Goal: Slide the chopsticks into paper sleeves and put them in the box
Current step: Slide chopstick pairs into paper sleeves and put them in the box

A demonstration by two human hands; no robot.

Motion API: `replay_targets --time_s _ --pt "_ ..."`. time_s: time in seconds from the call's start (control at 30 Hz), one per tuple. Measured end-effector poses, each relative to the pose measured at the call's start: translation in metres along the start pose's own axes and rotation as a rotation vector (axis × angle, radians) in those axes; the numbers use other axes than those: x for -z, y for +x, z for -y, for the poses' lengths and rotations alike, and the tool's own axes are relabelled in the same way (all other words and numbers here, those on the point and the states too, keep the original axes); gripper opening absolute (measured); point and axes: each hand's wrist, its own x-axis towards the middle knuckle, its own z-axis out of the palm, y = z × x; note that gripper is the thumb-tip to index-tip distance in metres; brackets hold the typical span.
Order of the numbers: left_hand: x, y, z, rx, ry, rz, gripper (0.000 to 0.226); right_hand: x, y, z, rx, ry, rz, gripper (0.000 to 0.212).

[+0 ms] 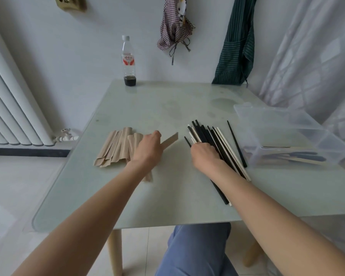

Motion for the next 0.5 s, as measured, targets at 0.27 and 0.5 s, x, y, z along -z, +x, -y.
replay_targets --time_s 0.27,0.5 --pt "0.019 -0.001 -0.009 0.430 -1.310 0.107 0.017 0.016 -0.004 -0.008 0.086 0.507 -0.081 0.016" --pt "0.022 0.005 -0.022 0.482 -1.692 0.006 0.017 0.026 -0.017 -0.023 0.254 0.711 -0.203 0.013"
